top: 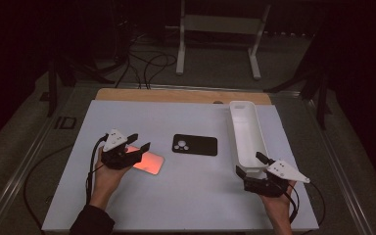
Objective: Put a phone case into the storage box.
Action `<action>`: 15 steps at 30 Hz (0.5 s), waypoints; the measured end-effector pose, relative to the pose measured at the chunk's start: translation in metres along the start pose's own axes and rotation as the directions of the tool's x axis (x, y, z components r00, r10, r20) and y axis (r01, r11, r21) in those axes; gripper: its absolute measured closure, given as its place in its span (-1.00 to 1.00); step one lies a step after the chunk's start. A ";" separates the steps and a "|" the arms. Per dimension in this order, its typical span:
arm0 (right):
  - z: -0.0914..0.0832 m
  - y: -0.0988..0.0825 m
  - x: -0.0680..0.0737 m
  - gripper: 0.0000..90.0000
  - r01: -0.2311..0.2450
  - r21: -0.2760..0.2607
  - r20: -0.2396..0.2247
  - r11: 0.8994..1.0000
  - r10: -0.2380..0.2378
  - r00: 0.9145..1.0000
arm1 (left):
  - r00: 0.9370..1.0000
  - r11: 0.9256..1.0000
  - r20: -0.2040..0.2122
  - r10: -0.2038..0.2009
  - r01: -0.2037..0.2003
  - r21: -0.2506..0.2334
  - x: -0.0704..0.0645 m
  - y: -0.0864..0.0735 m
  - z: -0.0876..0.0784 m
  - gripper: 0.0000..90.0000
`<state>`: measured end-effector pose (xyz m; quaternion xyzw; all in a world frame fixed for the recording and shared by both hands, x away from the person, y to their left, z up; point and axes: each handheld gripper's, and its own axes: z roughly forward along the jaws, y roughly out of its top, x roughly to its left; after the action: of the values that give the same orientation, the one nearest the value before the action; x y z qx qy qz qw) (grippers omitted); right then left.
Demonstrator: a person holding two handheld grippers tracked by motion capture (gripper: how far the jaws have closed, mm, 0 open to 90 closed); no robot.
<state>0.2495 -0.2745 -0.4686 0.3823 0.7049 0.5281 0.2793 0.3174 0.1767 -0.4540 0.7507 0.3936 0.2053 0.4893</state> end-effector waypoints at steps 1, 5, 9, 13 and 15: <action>0.000 0.000 0.000 -0.77 -0.002 -0.003 0.004 1.000 0.002 1.000 | 1.000 1.000 0.018 -0.013 0.013 0.004 0.001 0.000 0.003 0.13; 0.002 0.001 -0.001 -0.77 0.001 -0.009 0.004 1.000 -0.001 1.000 | 0.997 0.998 0.058 -0.048 0.046 0.034 0.005 -0.002 0.014 0.36; 0.005 0.002 0.001 -0.77 0.004 -0.008 0.005 1.000 -0.004 1.000 | 0.998 0.996 0.040 -0.056 0.054 0.065 0.005 -0.004 0.026 0.60; 0.007 0.002 0.002 -0.77 0.016 -0.006 0.004 1.000 -0.016 1.000 | 0.997 0.994 0.039 -0.069 0.065 0.087 0.005 -0.005 0.033 0.93; 0.008 0.003 0.002 -0.77 0.011 -0.014 0.008 1.000 -0.011 1.000 | 0.996 0.992 0.038 -0.076 0.072 0.101 0.004 -0.007 0.038 0.99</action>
<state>0.2552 -0.2685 -0.4682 0.3785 0.7021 0.5299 0.2879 0.3431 0.1596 -0.4769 0.7632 0.4205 0.1514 0.4667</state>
